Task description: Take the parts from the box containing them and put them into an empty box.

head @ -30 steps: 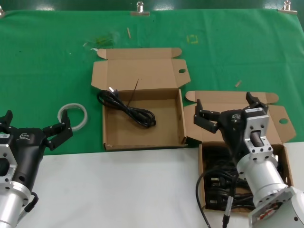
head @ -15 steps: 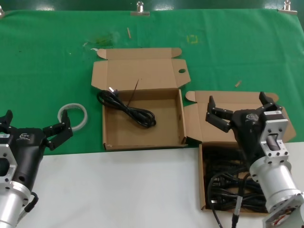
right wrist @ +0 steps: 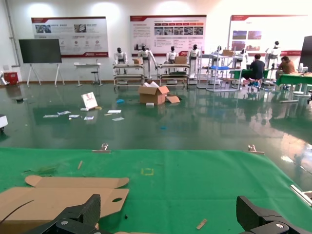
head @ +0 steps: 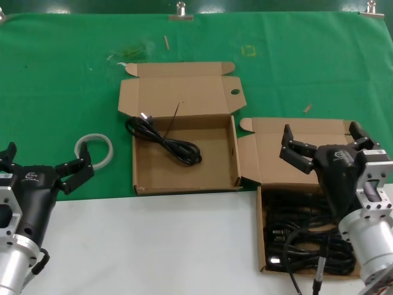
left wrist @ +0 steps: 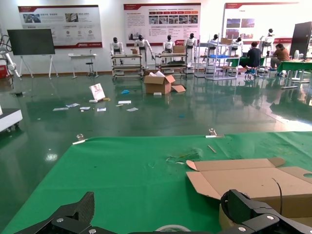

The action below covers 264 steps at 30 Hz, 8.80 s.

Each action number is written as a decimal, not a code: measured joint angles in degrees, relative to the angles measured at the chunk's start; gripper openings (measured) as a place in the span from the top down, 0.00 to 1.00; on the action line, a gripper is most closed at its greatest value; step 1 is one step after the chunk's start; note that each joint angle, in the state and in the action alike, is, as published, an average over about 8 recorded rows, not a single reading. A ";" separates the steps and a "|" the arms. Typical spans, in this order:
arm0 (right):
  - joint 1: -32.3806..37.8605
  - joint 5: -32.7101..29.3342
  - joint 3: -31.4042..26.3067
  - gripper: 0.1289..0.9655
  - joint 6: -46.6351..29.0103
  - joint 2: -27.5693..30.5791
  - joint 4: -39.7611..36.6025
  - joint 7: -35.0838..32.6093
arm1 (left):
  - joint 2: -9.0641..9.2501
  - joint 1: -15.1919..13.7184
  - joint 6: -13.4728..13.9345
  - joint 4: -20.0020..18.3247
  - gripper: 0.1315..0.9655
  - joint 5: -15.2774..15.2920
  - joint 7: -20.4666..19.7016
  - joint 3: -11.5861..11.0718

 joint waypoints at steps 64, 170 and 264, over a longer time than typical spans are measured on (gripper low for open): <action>-2.23 -8.55 3.74 0.00 -3.45 0.00 0.83 10.06 | 0.00 0.00 0.00 0.00 0.00 0.00 0.00 0.00; -2.23 -8.55 3.74 0.00 -3.45 0.00 0.83 10.06 | 0.00 0.00 0.00 0.00 0.00 0.00 0.00 0.00; -2.23 -8.55 3.74 0.00 -3.45 0.00 0.83 10.06 | 0.00 0.00 0.00 0.00 0.00 0.00 0.00 0.00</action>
